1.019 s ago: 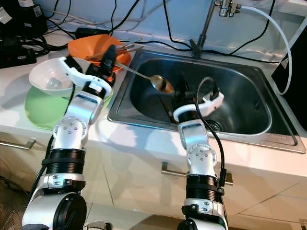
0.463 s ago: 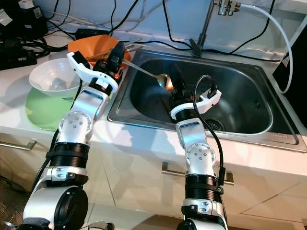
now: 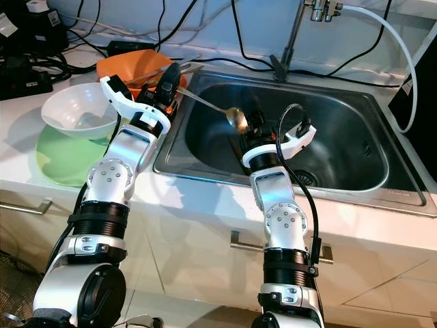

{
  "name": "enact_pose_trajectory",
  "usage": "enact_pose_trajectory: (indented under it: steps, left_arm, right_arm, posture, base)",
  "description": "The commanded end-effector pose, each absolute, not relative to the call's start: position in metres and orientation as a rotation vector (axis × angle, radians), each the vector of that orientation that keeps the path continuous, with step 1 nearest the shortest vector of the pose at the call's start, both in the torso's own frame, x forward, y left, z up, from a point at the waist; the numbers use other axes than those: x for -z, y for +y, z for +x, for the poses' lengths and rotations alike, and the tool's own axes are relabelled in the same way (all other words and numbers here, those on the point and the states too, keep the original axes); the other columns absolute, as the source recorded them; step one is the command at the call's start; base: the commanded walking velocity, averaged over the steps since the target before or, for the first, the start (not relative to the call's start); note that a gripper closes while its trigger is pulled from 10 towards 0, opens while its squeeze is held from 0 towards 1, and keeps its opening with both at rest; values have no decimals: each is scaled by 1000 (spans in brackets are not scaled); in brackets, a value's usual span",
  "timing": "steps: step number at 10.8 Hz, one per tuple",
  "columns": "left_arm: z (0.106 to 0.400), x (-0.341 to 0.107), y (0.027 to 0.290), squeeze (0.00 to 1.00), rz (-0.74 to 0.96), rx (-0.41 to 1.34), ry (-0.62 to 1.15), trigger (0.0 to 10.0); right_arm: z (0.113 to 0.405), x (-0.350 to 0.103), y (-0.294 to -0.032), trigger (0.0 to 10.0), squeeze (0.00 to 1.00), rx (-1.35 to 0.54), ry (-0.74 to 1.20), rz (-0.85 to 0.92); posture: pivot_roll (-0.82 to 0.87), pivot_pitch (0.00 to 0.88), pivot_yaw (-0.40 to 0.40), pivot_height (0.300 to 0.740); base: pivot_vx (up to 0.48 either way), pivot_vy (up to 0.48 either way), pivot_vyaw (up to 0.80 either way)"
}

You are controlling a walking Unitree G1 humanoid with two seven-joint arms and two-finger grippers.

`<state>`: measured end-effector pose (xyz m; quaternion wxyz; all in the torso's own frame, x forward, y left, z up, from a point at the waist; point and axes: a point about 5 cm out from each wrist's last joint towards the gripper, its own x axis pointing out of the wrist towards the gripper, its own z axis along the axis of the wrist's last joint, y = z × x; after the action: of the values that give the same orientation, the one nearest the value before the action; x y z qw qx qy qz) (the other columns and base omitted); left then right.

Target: Kitchen organization

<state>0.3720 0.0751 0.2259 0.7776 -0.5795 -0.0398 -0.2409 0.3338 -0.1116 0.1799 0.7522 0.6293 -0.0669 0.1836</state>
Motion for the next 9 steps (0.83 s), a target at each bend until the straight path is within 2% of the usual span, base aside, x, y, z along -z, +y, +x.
enact_pose_trajectory:
  steps: [1,4,6,9]
  left_arm:
    - [365,-246,27,0,-1334,651,-62,10000]
    - [367,-243,27,0,-1364,637,-43,10000]
    - [368,-233,21,0,-1283,603,14,10000]
    - [369,-225,17,0,-1261,583,72,10000]
  right_arm:
    - [332,-201,-82,0,0,-505,-177,1466]
    - [330,-203,-82,0,0,-532,-185,1479]
    - [329,-202,-82,0,0,-534,-186,1490]
    - [329,-201,-83,0,0,-534,-189,1512]
  posture:
    - [44,0,-8,740]
    - [43,2,-7,740]
    - [44,3,-8,740]
    - [45,5,-7,740]
  base:
    - [0,0,0]
    - [0,0,0]
    - [0,0,0]
    - [0,0,0]
